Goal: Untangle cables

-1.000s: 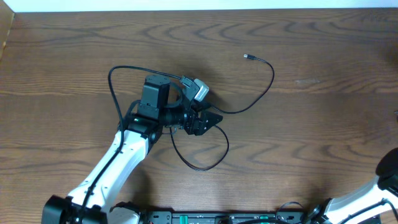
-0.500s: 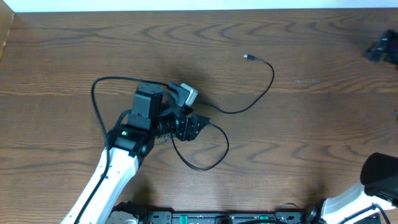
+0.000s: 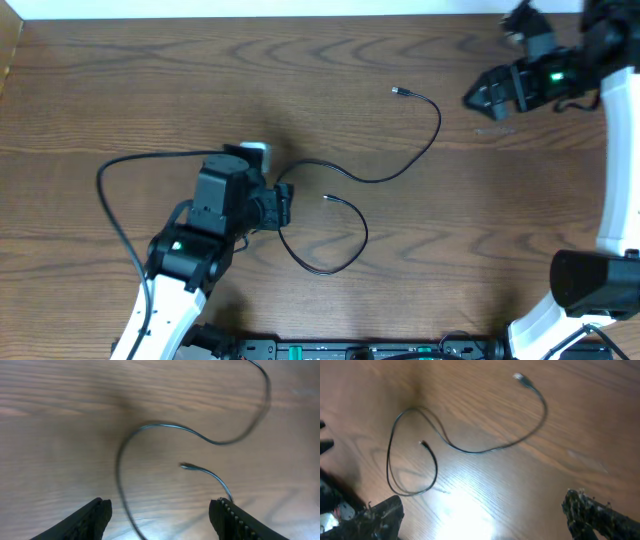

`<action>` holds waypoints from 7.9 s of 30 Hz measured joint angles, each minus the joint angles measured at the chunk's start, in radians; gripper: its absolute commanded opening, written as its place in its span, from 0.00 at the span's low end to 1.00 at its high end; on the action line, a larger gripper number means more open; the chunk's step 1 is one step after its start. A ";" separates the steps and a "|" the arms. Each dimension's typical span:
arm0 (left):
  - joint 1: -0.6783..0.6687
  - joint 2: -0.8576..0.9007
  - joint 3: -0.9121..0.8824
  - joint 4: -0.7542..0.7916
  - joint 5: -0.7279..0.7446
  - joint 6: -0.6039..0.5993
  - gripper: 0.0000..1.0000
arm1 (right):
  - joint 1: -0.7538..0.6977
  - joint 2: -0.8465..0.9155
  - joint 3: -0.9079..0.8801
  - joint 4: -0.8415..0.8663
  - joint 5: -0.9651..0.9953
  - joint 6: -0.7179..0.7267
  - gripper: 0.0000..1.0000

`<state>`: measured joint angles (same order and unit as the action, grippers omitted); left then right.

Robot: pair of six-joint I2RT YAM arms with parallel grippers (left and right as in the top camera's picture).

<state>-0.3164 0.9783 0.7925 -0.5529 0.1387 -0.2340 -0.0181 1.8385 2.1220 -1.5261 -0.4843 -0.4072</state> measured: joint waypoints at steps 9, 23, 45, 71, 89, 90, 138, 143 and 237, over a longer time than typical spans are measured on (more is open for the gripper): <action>0.000 -0.054 0.000 -0.089 -0.184 -0.143 0.68 | 0.132 0.000 -0.161 0.175 0.006 0.010 0.99; 0.000 -0.054 0.000 -0.015 -0.213 -0.158 0.79 | 0.289 0.000 -0.491 0.505 0.013 0.063 0.99; 0.430 0.036 0.000 0.201 0.621 0.185 0.93 | 0.370 0.000 -0.528 0.626 0.010 0.124 0.99; 0.581 0.264 0.000 0.140 0.565 0.234 0.95 | 0.487 0.250 -0.597 0.798 -0.017 0.214 0.99; 0.428 0.264 0.000 0.134 0.294 0.229 0.95 | 0.487 0.297 -0.597 0.884 -0.015 0.220 0.96; 0.424 0.264 0.000 0.134 0.282 0.227 0.95 | 0.487 0.306 -0.597 0.888 -0.015 0.220 0.96; 0.346 0.264 0.000 0.106 0.188 0.156 0.95 | 0.600 0.386 -0.519 0.888 0.437 0.238 0.56; 0.346 0.264 0.000 0.099 0.188 0.156 0.95 | 0.617 0.386 -0.519 0.884 0.439 0.249 0.25; -0.021 0.264 0.000 0.180 0.188 0.156 0.96 | -0.355 0.259 0.502 0.217 0.653 0.579 0.01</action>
<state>-0.3370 1.2419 0.7925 -0.3733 0.3267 -0.0780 -0.3729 2.0979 2.6240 -1.3094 0.1684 0.1719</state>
